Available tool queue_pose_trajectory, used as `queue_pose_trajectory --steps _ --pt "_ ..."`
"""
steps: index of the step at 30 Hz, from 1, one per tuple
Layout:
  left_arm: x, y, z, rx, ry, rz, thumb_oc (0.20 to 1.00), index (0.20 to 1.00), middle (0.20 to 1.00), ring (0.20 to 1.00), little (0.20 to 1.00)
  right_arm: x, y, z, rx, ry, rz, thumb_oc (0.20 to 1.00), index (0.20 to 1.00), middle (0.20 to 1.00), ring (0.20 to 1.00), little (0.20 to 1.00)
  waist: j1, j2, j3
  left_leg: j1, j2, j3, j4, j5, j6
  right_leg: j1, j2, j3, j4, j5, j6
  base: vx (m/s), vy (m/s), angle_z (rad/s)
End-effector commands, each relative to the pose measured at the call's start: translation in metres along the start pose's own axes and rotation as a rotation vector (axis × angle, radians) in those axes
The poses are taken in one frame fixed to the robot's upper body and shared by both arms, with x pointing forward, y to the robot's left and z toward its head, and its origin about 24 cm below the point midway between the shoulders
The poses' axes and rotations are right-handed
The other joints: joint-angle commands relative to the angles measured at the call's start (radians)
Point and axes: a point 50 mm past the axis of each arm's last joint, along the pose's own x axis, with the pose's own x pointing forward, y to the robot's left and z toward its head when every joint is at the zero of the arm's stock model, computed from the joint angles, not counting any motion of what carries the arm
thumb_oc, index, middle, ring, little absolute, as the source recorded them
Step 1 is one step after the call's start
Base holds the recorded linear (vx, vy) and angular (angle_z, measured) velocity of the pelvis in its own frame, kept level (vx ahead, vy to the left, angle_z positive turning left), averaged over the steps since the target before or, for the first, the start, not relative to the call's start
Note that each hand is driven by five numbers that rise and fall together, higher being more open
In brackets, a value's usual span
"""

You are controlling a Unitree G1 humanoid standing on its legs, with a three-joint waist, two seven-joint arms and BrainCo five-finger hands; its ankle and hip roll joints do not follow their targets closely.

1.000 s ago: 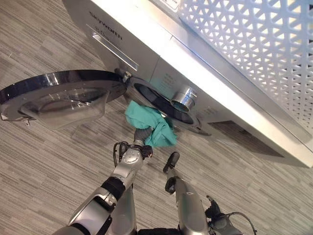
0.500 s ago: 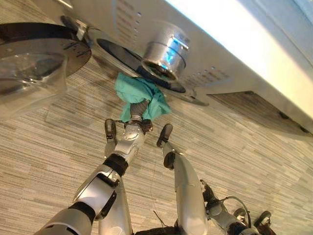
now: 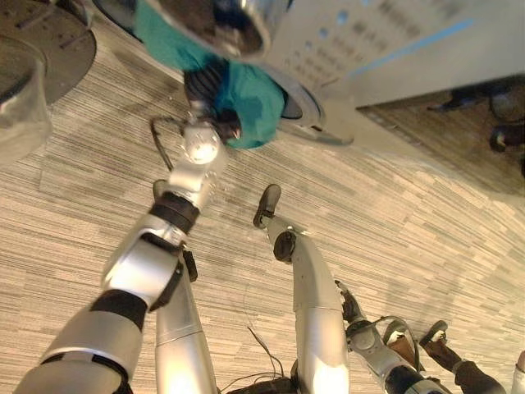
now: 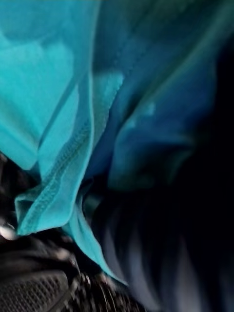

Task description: Grab the laundry basket,head to the washer,open it,put in the laundry and shut it.

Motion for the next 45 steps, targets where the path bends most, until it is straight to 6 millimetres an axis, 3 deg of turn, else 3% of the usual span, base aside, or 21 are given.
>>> queue_pose_trajectory --steps 1,7,10,13,16,17,22,27,31,32,33,37,39,40,41,42,43,44,45 --pt "0.014 0.023 0.03 0.024 -0.156 0.066 0.2 0.2 0.2 0.2 0.2 -0.008 0.006 0.037 0.176 -0.198 0.04 1.0 1.0 1.0 1.0 1.0 0.001 -0.001 -0.099 -0.129 0.067 0.028 0.135 -0.113 0.007 -0.052 -0.027 0.061 0.061 -0.01 0.102 0.05 0.0 -0.06" --pt "0.02 0.023 0.059 0.014 -0.259 0.073 0.2 0.2 0.2 0.2 0.2 -0.01 -0.003 0.047 0.199 -0.25 0.033 1.0 1.0 1.0 1.0 1.0 -0.006 0.002 -0.138 -0.24 0.072 0.02 0.295 -0.183 0.017 -0.148 -0.036 0.064 0.176 -0.058 0.085 0.07 0.002 -0.08" --pt "0.022 -0.003 0.074 -0.013 -0.301 0.01 0.2 0.2 0.2 0.2 0.2 -0.012 -0.008 0.048 0.19 -0.27 0.028 1.0 1.0 1.0 1.0 1.0 -0.016 0.009 -0.149 -0.283 0.063 0.011 0.359 -0.207 0.029 -0.182 -0.039 0.081 0.213 -0.075 0.082 0.06 -0.005 -0.07" --pt "0.025 -0.055 0.087 -0.019 -0.298 -0.103 0.2 0.2 0.2 0.2 0.2 -0.01 -0.019 0.046 0.154 -0.267 -0.005 1.0 1.0 1.0 1.0 1.0 -0.033 0.027 -0.162 -0.307 0.055 0.008 0.383 -0.213 0.038 -0.205 -0.04 0.099 0.232 -0.088 0.078 0.04 0.003 0.04" --pt "0.027 -0.071 0.097 0.012 -0.312 -0.144 0.2 0.2 0.2 0.2 0.2 -0.01 -0.028 0.047 0.151 -0.276 -0.039 1.0 1.0 1.0 1.0 1.0 -0.043 0.037 -0.168 -0.314 0.057 0.011 0.389 -0.214 0.043 -0.216 -0.033 0.109 0.238 -0.09 0.075 0.01 0.004 -0.02" --pt "0.028 -0.088 0.113 -0.022 -0.334 -0.186 0.2 0.2 0.2 0.2 0.2 -0.01 -0.036 0.044 0.152 -0.267 -0.075 1.0 1.0 1.0 1.0 1.0 -0.05 0.051 -0.167 -0.32 0.059 0.017 0.401 -0.22 0.047 -0.23 -0.027 0.121 0.244 -0.093 0.076 0.02 0.009 -0.1" --pt "0.003 -0.123 0.123 -0.188 -0.362 -0.321 0.2 0.2 0.2 0.2 0.2 -0.017 -0.043 0.039 0.132 -0.259 -0.089 1.0 1.0 1.0 1.0 1.0 -0.049 0.071 -0.166 -0.326 0.064 0.025 0.444 -0.24 0.053 -0.247 -0.006 0.146 0.257 -0.095 0.074 0.02 0.013 -0.08" --pt "0.005 -0.135 0.145 -0.23 -0.393 -0.33 0.2 0.2 0.2 0.2 0.2 -0.02 -0.051 0.04 0.127 -0.278 -0.104 1.0 1.0 1.0 1.0 1.0 -0.059 0.074 -0.169 -0.339 0.076 0.037 0.476 -0.258 0.059 -0.27 0.018 0.171 0.256 -0.09 0.076 0.02 0.027 -0.16" --pt "0.008 -0.138 0.182 -0.303 -0.47 -0.324 0.2 0.2 0.2 0.2 0.2 -0.019 -0.063 0.043 0.109 -0.293 -0.141 1.0 1.0 1.0 1.0 1.0 -0.069 0.081 -0.181 -0.352 0.073 0.045 0.471 -0.253 0.06 -0.287 0.024 0.185 0.25 -0.083 0.083 0.02 0.002 -0.11" --pt "0.003 -0.139 0.211 -0.372 -0.554 -0.347 0.2 0.2 0.2 0.2 0.2 -0.02 -0.069 0.044 0.105 -0.302 -0.158 1.0 1.0 1.0 1.0 1.0 -0.073 0.085 -0.192 -0.358 0.073 0.046 0.459 -0.246 0.058 -0.297 0.027 0.188 0.243 -0.08 0.085 0.02 -0.007 -0.05" --pt "0.003 -0.139 0.211 -0.374 -0.555 -0.347 0.2 0.2 0.2 0.2 0.2 -0.02 -0.069 0.044 0.104 -0.302 -0.159 1.0 1.0 1.0 1.0 1.0 -0.073 0.086 -0.192 -0.359 0.073 0.046 0.457 -0.245 0.058 -0.299 0.027 0.189 0.243 -0.079 0.085 0.0 0.0 0.0" --pt "-0.015 -0.141 0.248 -0.487 -0.686 -0.408 0.2 0.2 0.2 0.2 0.2 -0.025 -0.078 0.04 0.097 -0.302 -0.175 1.0 1.0 1.0 1.0 1.0 -0.081 0.09 -0.21 -0.363 0.081 0.053 0.441 -0.232 0.05 -0.309 0.035 0.19 0.233 -0.071 0.087 0.0 0.0 0.0" --pt "-0.01 -0.137 0.244 -0.441 -0.677 -0.384 0.2 0.2 0.2 0.2 0.2 -0.03 -0.081 0.034 0.086 -0.295 -0.174 1.0 1.0 1.0 1.0 1.0 -0.079 0.091 -0.221 -0.365 0.084 0.055 0.431 -0.226 0.049 -0.311 0.04 0.189 0.223 -0.064 0.087 0.0 0.0 0.0" --pt "0.0 -0.135 0.232 -0.327 -0.632 -0.368 1.0 1.0 1.0 1.0 1.0 -0.03 -0.081 0.031 0.082 -0.285 -0.165 1.0 1.0 1.0 1.0 1.0 -0.076 0.098 -0.226 -0.365 0.085 0.057 0.424 -0.222 0.049 -0.311 0.04 0.186 0.215 -0.058 0.088 0.0 0.0 0.0" --pt "0.016 -0.127 0.214 -0.135 -0.565 -0.357 1.0 1.0 1.0 1.0 1.0 -0.031 -0.083 0.027 0.082 -0.271 -0.164 1.0 1.0 1.0 1.0 1.0 -0.069 0.108 -0.229 -0.364 0.086 0.058 0.415 -0.217 0.049 -0.31 0.039 0.185 0.21 -0.055 0.089 0.0 0.0 0.0" --pt "0.017 -0.127 0.215 -0.131 -0.564 -0.361 1.0 1.0 1.0 1.0 1.0 -0.03 -0.082 0.028 0.083 -0.274 -0.161 1.0 1.0 1.0 1.0 1.0 -0.071 0.106 -0.228 -0.364 0.086 0.057 0.413 -0.216 0.049 -0.309 0.039 0.184 0.208 -0.054 0.088 -0.03 0.017 -0.04" --pt "0.043 -0.101 0.188 0.17 -0.457 -0.328 1.0 1.0 1.0 1.0 1.0 -0.03 -0.083 0.024 0.103 -0.256 -0.154 1.0 1.0 1.0 1.0 1.0 -0.058 0.123 -0.23 -0.362 0.083 0.059 0.394 -0.207 0.048 -0.306 0.035 0.181 0.2 -0.049 0.088 -0.03 0.015 -0.03" --pt "0.048 -0.099 0.181 0.308 -0.438 -0.335 1.0 1.0 1.0 1.0 1.0 -0.026 -0.081 0.025 0.119 -0.247 -0.15 1.0 1.0 1.0 1.0 1.0 -0.052 0.129 -0.227 -0.36 0.081 0.06 0.384 -0.201 0.047 -0.304 0.032 0.178 0.194 -0.048 0.087 -0.05 0.027 -0.02" --pt "0.059 -0.084 0.165 0.662 -0.4 -0.322 1.0 1.0 1.0 1.0 1.0 -0.022 -0.082 0.027 0.136 -0.243 -0.15 1.0 1.0 1.0 1.0 1.0 -0.034 0.143 -0.223 -0.357 0.076 0.065 0.377 -0.195 0.047 -0.301 0.028 0.177 0.191 -0.045 0.086 -0.03 0.015 0.01"
